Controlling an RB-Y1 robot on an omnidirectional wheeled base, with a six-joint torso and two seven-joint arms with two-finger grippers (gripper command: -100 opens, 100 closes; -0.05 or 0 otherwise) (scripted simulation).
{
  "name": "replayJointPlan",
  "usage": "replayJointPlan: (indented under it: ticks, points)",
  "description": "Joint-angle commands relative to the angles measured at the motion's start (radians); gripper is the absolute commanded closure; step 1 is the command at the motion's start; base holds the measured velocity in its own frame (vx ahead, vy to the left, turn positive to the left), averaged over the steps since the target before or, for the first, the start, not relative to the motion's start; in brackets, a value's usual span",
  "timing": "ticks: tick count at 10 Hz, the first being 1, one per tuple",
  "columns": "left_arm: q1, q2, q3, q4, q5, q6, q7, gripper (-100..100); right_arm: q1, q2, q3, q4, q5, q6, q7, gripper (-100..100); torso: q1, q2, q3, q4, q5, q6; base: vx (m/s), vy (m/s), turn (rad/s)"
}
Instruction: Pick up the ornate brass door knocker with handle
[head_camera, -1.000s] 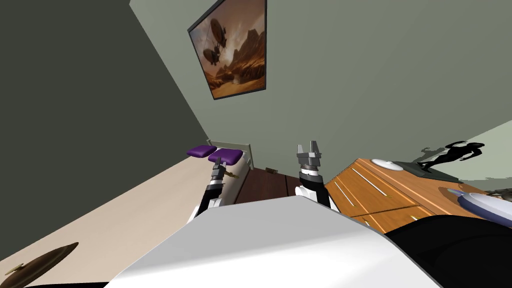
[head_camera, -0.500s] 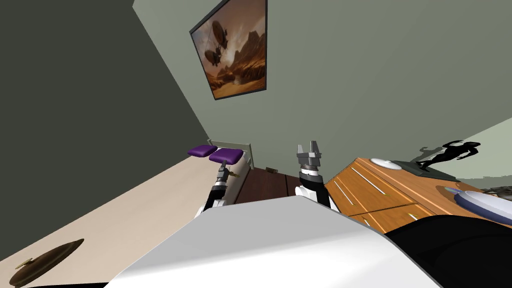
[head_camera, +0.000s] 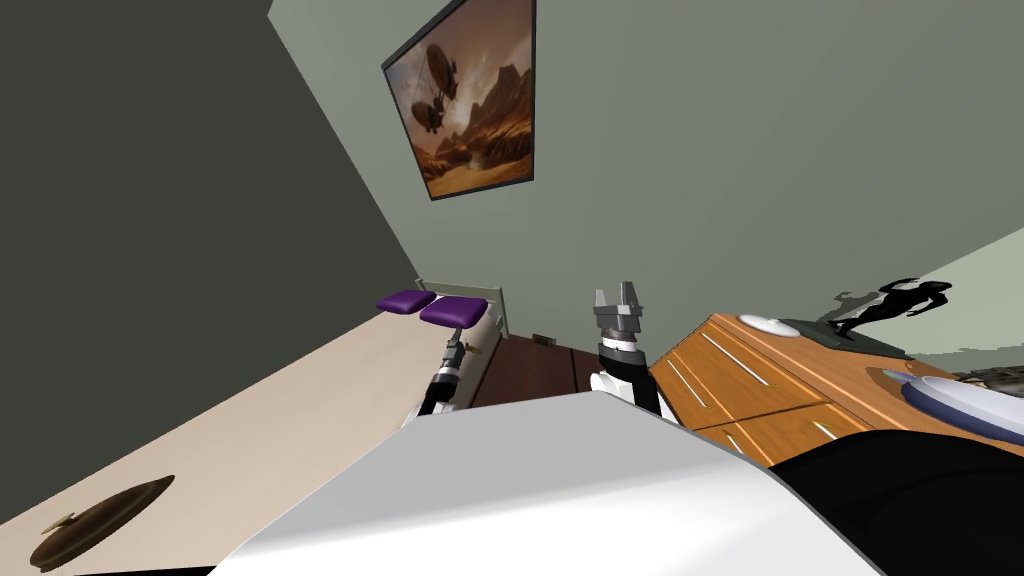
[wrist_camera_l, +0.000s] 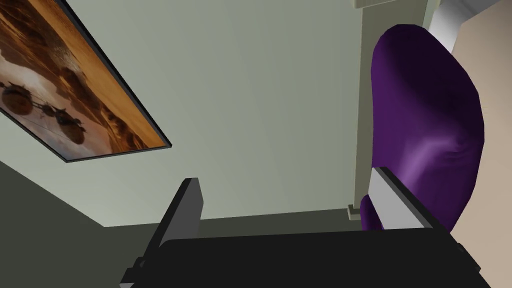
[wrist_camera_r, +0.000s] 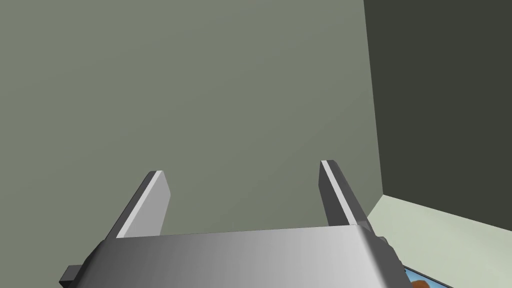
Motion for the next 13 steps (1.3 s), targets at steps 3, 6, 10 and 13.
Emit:
replayJointPlan:
  ticks: [3, 6, 10, 13]
  points:
    - [-0.01, 0.028, -0.032, 0.084, -0.017, 0.012, 0.012, -100, 0.0, 0.0, 0.0, 0.0, 0.0, 0.0, 0.0, 0, 0.001, 0.0, 0.0, 0.0, 0.0, 0.0, 0.001, 0.047, -0.024]
    - [-0.018, 0.049, -0.058, 0.153, -0.03, 0.02, 0.027, -100, 0.0, 0.0, 0.0, 0.0, 0.0, 0.0, 0.0, 0, 0.002, -0.002, -0.001, 0.0, 0.0, 0.0, 0.028, 0.053, -0.041]
    - [-0.032, 0.089, -0.106, 0.276, -0.043, 0.027, 0.066, -100, 0.0, 0.0, 0.0, 0.0, 0.0, 0.0, 0.0, 0, 0.005, -0.007, -0.004, -0.001, 0.001, 0.0, 0.084, 0.096, -0.081]
    - [-0.038, 0.111, -0.127, 0.329, -0.047, 0.029, 0.085, -100, 0.0, 0.0, 0.0, 0.0, 0.0, 0.0, 0.0, 0, 0.001, -0.007, -0.004, -0.001, 0.0, 0.0, 0.081, 0.048, -0.058]
